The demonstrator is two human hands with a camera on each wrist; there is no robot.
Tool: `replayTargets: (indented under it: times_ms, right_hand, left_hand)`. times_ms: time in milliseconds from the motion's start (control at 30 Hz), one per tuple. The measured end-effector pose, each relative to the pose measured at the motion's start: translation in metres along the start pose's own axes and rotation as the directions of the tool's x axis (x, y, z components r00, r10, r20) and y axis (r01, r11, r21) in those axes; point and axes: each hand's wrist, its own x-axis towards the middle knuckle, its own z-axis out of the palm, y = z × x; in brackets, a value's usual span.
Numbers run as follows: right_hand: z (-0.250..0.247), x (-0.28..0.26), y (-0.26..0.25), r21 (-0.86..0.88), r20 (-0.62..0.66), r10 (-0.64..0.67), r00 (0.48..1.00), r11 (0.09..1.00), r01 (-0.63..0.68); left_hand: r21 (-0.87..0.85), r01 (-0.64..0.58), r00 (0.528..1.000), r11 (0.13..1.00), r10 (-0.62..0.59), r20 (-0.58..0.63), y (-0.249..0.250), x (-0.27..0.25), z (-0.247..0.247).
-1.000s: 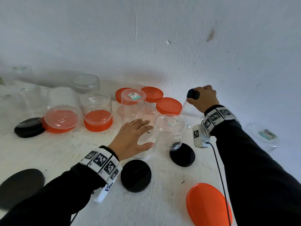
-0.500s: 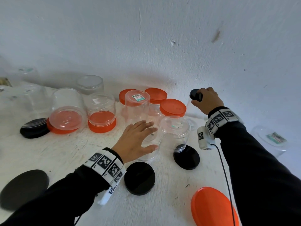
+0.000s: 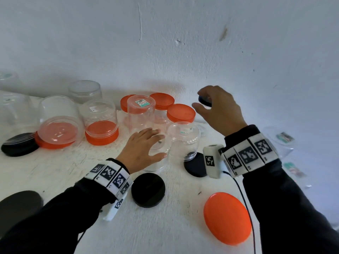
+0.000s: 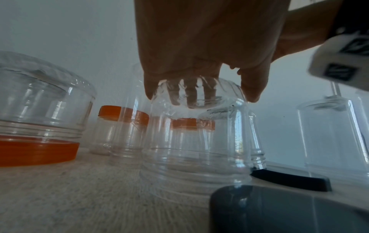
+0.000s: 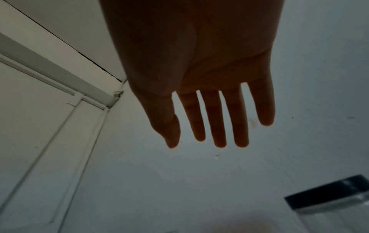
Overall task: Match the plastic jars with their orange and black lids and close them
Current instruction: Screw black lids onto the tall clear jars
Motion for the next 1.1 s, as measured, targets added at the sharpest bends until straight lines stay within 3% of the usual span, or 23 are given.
replayTargets:
  times_ms: [200, 267, 367, 433, 533, 633, 700, 800, 933, 1100]
  right_hand:
    - [-0.013, -0.088, 0.003, -0.056, 0.112, 0.007, 0.994, 0.998, 0.000]
    - [-0.024, -0.110, 0.015, -0.068, 0.052, 0.020, 0.998, 0.998, -0.016]
    - [-0.042, -0.131, 0.033, -0.086, -0.093, 0.035, 0.995, 0.995, -0.043]
    - [-0.051, -0.141, 0.049, -0.141, -0.135, 0.099, 0.986, 0.983, -0.118]
    - [-0.057, -0.150, 0.074, -0.237, -0.092, 0.180, 0.979, 0.951, -0.197]
    - [-0.057, -0.157, 0.089, -0.358, 0.005, 0.243, 0.970, 0.906, -0.225]
    - [-0.057, -0.159, 0.093, -0.394, 0.079, 0.313, 0.947, 0.882, -0.258]
    - [-0.057, -0.162, 0.093, -0.343, 0.149, 0.343, 0.927, 0.898, -0.277]
    - [-0.062, -0.163, 0.086, -0.304, 0.134, 0.306, 0.942, 0.918, -0.255]
    - [-0.067, -0.166, 0.073, -0.383, 0.099, 0.238, 0.966, 0.905, -0.183]
  left_hand:
    - [-0.051, -0.007, 1.000, 0.999, 0.007, 0.000, 0.005, 0.000, -0.005]
    - [-0.098, -0.030, 0.998, 0.995, 0.024, -0.058, 0.008, -0.002, -0.009]
    - [-0.154, -0.131, 0.957, 0.979, 0.084, -0.278, 0.023, -0.011, -0.015]
    - [-0.153, -0.215, 0.935, 0.965, 0.158, -0.318, 0.038, -0.020, -0.016]
    - [-0.181, -0.270, 0.954, 0.946, 0.237, -0.184, 0.050, -0.033, -0.015]
    - [-0.163, -0.257, 0.955, 0.953, 0.276, 0.106, 0.053, -0.041, -0.019]
    - [-0.115, -0.263, 0.907, 0.958, 0.286, 0.308, 0.053, -0.045, -0.023]
    - [-0.051, -0.290, 0.818, 0.956, 0.275, 0.506, 0.049, -0.051, -0.023]
    - [0.038, -0.368, 0.733, 0.929, 0.265, 0.627, 0.046, -0.057, -0.016]
    - [0.125, -0.420, 0.689, 0.899, 0.226, 0.688, 0.043, -0.059, -0.010]
